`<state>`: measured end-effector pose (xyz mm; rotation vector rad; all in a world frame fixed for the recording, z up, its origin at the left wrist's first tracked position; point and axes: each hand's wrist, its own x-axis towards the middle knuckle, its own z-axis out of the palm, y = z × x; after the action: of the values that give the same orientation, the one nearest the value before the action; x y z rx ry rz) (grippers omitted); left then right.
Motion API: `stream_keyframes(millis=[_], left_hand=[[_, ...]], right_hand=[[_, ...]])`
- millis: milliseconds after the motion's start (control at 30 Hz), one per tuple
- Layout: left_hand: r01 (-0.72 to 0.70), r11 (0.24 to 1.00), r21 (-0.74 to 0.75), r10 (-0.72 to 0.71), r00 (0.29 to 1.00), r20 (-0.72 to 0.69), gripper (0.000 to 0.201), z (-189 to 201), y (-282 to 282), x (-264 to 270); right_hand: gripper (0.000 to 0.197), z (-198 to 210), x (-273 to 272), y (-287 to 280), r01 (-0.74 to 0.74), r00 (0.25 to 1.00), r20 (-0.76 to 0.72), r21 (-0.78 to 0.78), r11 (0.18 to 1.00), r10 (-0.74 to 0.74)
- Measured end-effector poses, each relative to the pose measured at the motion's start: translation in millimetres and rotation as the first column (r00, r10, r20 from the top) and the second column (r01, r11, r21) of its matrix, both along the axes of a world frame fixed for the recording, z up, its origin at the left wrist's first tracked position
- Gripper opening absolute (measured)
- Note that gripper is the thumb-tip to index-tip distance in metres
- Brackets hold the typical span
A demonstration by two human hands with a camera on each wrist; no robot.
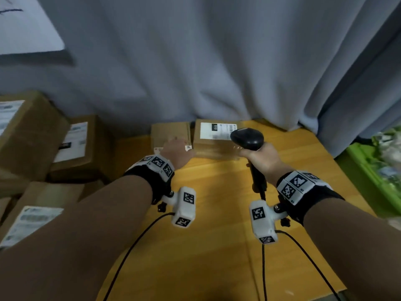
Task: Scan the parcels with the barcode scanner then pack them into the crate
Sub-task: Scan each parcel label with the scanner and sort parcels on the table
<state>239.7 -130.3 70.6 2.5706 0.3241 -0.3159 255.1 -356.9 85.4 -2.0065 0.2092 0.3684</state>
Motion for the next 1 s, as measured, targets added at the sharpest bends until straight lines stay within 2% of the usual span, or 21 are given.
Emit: stream_keyframes(millis=[100, 167, 267, 367, 433, 600, 667, 733, 800, 867, 933, 1000], left_hand=[[0.058, 0.998, 0.038, -0.059, 0.998, 0.033, 0.046, -18.4, -20.9, 44.7], [0.079, 0.991, 0.106, -0.083, 0.996, 0.030, 0.054, -28.7, -30.6, 68.0], [0.139, 0.976, 0.170, -0.122, 0.987, -0.109, 0.061, -46.7, -39.6, 88.3], [0.226, 0.942, 0.248, -0.179, 0.964, -0.199, 0.054, -58.4, -46.0, 95.5], [0.235, 0.942, 0.241, -0.195, 0.964, -0.179, 0.050, -60.9, -49.3, 93.8], [0.336, 0.934, 0.119, -0.336, 0.942, -0.015, 0.032, -61.4, -59.0, 63.0], [0.302, 0.949, 0.092, -0.305, 0.952, 0.021, 0.030, -66.4, -67.3, 46.2], [0.222, 0.975, 0.023, -0.222, 0.973, 0.058, 0.044, -69.1, -72.3, 29.8], [0.137, 0.985, -0.101, -0.137, 0.991, 0.009, 0.084, -65.3, -69.3, 19.0], [0.130, 0.985, -0.113, -0.144, 0.981, -0.127, 0.116, -55.6, -62.3, 12.5], [0.222, 0.974, 0.040, -0.200, 0.931, -0.304, 0.120, -43.5, -56.4, 5.8], [0.324, 0.926, 0.192, -0.207, 0.864, -0.459, 0.110, -37.4, -51.7, -3.5]], right_hand=[[0.022, -7.7, 28.0, -19.9, -0.030, 0.999, -0.017, -0.019, 0.999, 0.029], [0.018, -11.1, 42.7, -28.0, -0.029, 0.999, -0.024, 0.008, 1.000, 0.030], [0.014, -22.6, 58.1, -32.1, 0.016, 0.999, -0.041, 0.043, 0.999, -0.014], [0.014, -38.0, 65.2, -34.1, 0.052, 0.996, -0.073, 0.082, 0.995, -0.046], [0.015, -45.6, 66.3, -36.8, 0.080, 0.994, -0.088, 0.105, 0.991, -0.071], [0.019, -50.9, 67.2, -42.4, 0.137, 0.986, -0.116, 0.162, 0.977, -0.119], [0.015, -51.5, 63.7, -42.5, 0.151, 0.979, -0.166, 0.187, 0.971, -0.120], [0.018, -53.5, 57.8, -44.0, 0.134, 0.973, -0.211, 0.178, 0.975, -0.095], [0.024, -54.2, 50.8, -46.3, 0.090, 0.972, -0.228, 0.158, 0.983, -0.053], [0.030, -52.7, 43.1, -47.8, 0.046, 0.969, -0.248, 0.155, 0.987, -0.007], [0.031, -50.2, 32.9, -46.9, 0.001, 0.965, -0.258, 0.162, 0.987, 0.042], [0.030, -51.3, 21.5, -44.2, -0.033, 0.961, -0.266, 0.167, 0.985, 0.077]])
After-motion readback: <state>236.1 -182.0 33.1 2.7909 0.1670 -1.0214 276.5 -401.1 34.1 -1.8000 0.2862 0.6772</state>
